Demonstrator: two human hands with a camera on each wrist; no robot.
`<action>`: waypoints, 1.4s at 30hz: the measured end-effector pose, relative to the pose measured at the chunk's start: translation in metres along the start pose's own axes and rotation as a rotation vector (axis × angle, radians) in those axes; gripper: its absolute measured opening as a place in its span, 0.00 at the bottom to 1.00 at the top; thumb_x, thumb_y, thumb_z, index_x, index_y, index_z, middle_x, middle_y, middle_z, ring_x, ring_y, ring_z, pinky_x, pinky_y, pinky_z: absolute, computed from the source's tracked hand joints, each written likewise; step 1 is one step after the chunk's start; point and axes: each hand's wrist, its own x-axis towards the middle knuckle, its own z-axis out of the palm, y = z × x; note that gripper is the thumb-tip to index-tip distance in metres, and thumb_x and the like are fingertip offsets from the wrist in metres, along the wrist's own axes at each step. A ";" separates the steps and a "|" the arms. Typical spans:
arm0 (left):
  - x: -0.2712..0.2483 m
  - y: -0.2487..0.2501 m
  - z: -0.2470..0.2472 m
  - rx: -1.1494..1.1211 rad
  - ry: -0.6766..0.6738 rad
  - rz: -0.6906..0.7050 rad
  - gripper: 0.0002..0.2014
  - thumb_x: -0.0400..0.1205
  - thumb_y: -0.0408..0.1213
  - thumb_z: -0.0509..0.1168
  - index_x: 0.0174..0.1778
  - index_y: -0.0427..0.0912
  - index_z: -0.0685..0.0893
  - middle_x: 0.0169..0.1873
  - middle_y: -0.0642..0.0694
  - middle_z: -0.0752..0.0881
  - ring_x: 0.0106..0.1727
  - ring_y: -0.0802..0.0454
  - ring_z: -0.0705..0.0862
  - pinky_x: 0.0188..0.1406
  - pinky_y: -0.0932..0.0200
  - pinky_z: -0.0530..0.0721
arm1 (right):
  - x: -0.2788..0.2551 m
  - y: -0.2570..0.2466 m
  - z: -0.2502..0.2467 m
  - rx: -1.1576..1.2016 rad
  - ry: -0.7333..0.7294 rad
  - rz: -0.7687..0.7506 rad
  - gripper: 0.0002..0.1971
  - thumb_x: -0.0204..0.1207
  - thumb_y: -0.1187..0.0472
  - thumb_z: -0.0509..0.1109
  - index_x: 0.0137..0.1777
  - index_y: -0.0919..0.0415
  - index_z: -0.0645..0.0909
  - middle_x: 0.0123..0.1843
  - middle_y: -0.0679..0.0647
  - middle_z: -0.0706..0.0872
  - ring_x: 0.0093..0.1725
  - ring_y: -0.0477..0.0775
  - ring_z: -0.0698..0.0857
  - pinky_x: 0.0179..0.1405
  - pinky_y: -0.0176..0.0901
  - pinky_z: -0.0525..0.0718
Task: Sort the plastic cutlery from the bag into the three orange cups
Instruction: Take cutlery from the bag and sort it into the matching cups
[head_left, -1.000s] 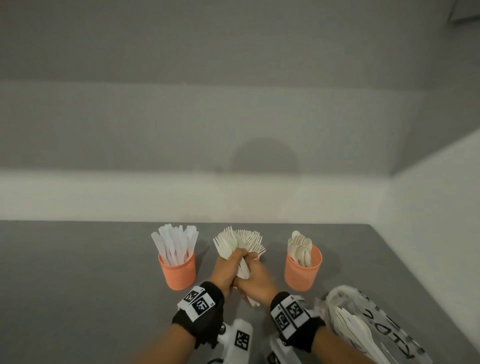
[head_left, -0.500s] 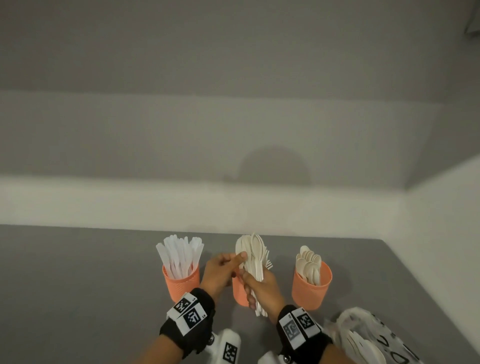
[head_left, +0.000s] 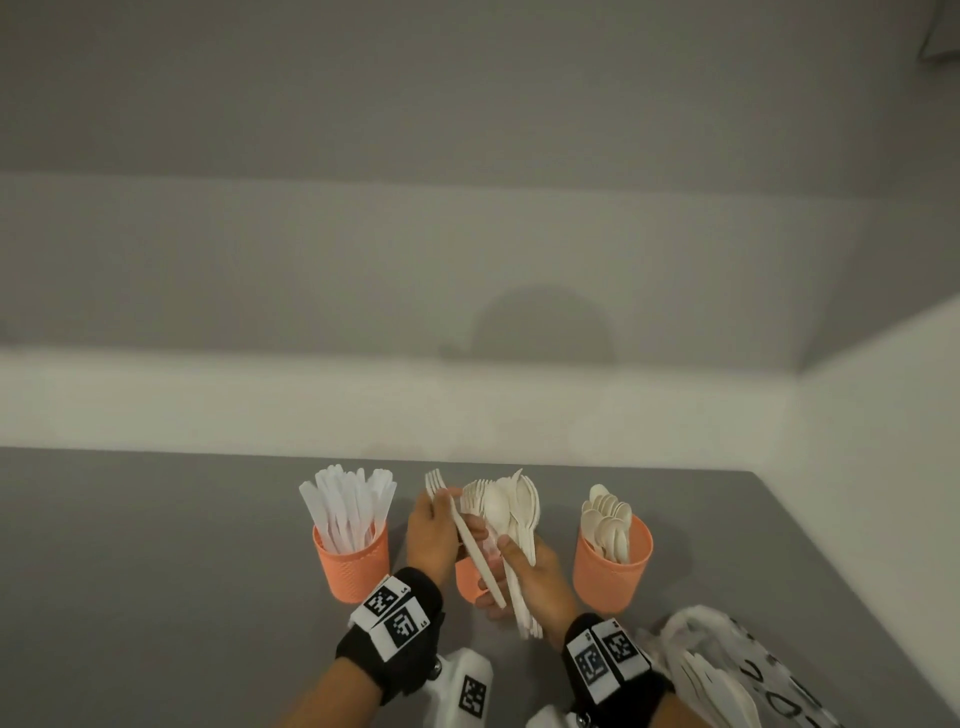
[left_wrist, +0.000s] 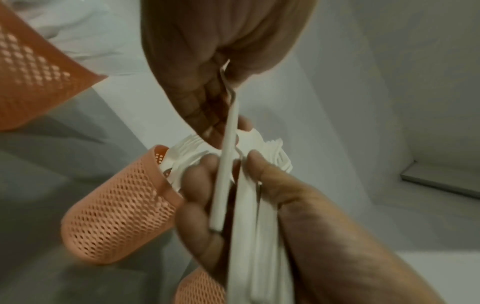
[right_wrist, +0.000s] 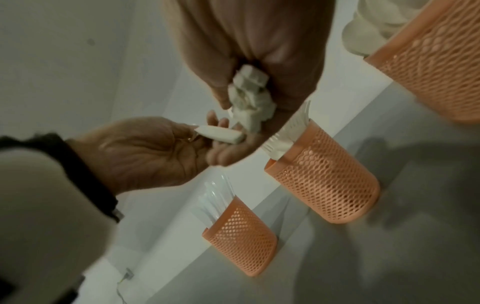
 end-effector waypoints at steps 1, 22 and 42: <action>-0.001 0.002 0.001 -0.027 0.017 0.018 0.12 0.88 0.37 0.48 0.48 0.43 0.77 0.23 0.43 0.81 0.24 0.48 0.82 0.26 0.60 0.82 | 0.000 0.001 -0.003 -0.045 0.044 -0.026 0.16 0.77 0.47 0.66 0.54 0.60 0.77 0.30 0.56 0.85 0.26 0.54 0.85 0.20 0.39 0.81; -0.011 -0.013 0.049 0.135 -0.020 -0.023 0.10 0.79 0.29 0.57 0.39 0.29 0.82 0.35 0.30 0.87 0.30 0.46 0.82 0.26 0.62 0.78 | -0.014 0.007 -0.022 -0.213 0.010 -0.128 0.10 0.82 0.54 0.61 0.58 0.57 0.75 0.28 0.49 0.77 0.15 0.43 0.70 0.13 0.36 0.68; -0.030 -0.008 0.052 -0.084 -0.003 -0.046 0.06 0.77 0.32 0.69 0.36 0.38 0.78 0.23 0.47 0.76 0.16 0.61 0.73 0.16 0.71 0.71 | -0.005 0.012 -0.039 -0.879 0.363 -0.324 0.12 0.81 0.57 0.57 0.62 0.55 0.74 0.45 0.53 0.85 0.44 0.54 0.84 0.44 0.47 0.80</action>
